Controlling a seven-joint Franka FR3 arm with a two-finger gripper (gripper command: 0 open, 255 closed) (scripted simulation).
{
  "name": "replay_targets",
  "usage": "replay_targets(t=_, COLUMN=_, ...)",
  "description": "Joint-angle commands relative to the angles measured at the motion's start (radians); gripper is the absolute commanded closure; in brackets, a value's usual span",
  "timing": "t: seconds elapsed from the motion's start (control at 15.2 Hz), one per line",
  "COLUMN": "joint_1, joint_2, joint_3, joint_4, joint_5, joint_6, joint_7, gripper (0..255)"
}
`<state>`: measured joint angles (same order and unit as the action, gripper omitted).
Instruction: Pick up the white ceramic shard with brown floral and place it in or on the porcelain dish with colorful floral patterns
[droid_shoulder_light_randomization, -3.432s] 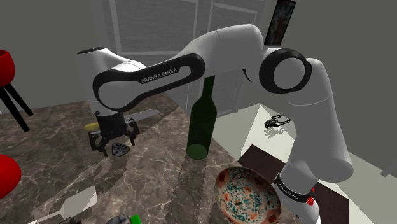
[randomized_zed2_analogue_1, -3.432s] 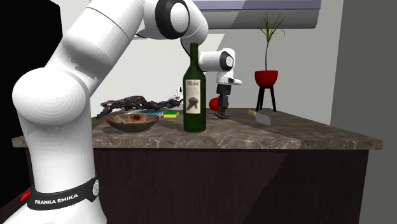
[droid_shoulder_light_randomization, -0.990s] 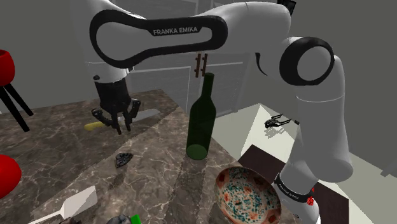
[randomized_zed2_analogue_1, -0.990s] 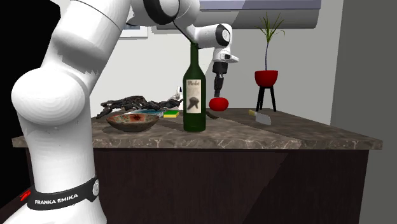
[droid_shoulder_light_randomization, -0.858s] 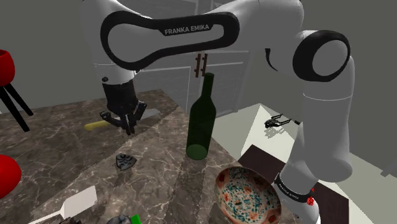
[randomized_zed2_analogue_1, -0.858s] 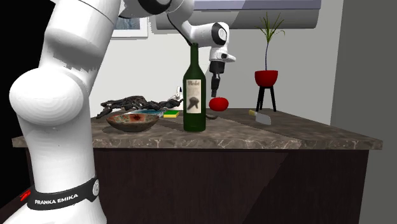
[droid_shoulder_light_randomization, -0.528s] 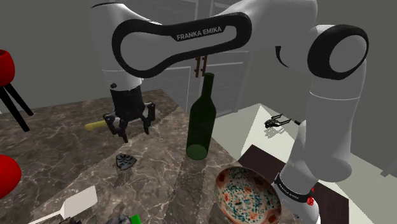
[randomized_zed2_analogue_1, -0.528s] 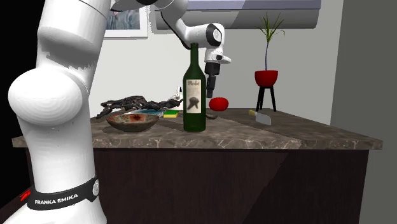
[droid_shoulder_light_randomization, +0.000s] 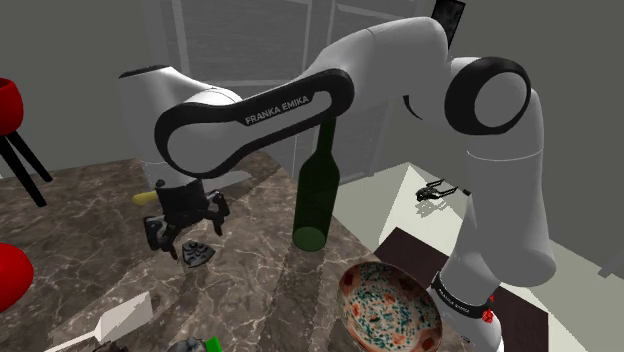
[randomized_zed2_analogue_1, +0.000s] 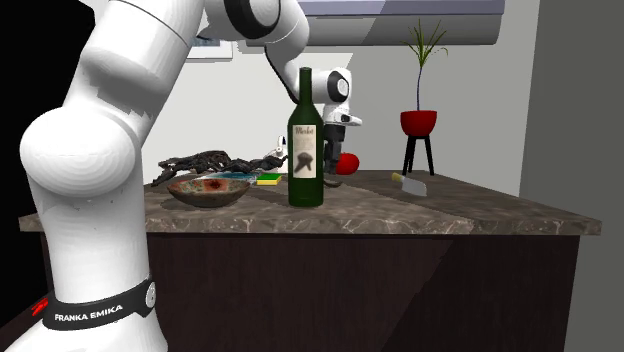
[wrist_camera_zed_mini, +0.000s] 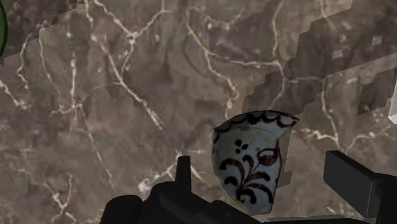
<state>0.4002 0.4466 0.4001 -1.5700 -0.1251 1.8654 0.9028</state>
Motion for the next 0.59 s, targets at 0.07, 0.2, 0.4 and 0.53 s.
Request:
replay_targets(t=0.07, joint_1=0.002, joint_2=0.015, joint_3=-0.002, joint_4=-0.025, joint_5=-0.007, joint_6=0.040, joint_7=0.001, gripper=0)
replay_targets(t=0.2, joint_1=0.002, joint_2=0.020, joint_3=-0.004, joint_4=-0.045, joint_5=-0.010, joint_6=0.065, joint_7=0.003, gripper=0)
replay_targets(t=0.4, joint_1=0.002, joint_2=0.025, joint_3=-0.005, joint_4=-0.060, joint_5=-0.012, joint_6=0.084, joint_7=0.005, gripper=0)
replay_targets(t=0.53, joint_1=0.002, joint_2=0.025, joint_3=-0.005, joint_4=-0.060, joint_5=-0.012, joint_6=0.084, joint_7=0.005, gripper=0)
